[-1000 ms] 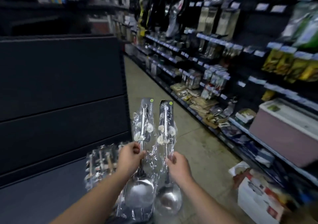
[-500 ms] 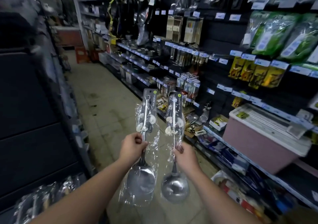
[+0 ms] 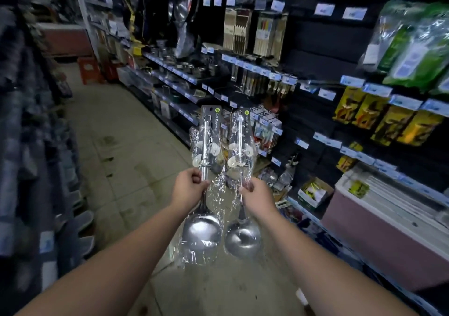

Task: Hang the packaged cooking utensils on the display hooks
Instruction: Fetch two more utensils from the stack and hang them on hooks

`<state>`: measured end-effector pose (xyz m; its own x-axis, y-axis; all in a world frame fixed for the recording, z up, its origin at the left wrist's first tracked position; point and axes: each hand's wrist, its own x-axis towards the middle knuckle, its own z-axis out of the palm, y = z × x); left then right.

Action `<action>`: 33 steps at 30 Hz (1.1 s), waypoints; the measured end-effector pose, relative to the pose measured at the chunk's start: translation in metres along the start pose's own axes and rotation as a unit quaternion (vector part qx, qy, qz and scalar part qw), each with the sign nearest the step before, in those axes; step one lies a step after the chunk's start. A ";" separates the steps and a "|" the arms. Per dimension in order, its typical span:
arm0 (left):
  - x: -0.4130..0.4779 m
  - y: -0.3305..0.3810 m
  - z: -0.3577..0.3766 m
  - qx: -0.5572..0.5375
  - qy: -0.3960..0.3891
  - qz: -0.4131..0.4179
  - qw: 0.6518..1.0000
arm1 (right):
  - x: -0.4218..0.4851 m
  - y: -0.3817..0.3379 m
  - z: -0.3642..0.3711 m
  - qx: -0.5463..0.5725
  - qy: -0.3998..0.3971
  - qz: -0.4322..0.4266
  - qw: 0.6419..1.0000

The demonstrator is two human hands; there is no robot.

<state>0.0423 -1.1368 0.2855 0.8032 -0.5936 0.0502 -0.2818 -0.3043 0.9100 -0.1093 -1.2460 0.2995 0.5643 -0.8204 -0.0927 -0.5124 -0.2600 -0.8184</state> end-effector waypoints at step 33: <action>0.751 -0.007 -0.020 0.018 0.095 0.012 0.995 | 0.729 -0.234 0.158 0.016 -0.011 -0.094 0.995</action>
<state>0.6575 -1.5659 0.3253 0.8803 -0.4495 0.1518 -0.3176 -0.3205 0.8924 0.5240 -1.7030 0.3339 0.6618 -0.7479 0.0514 -0.3762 -0.3906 -0.8402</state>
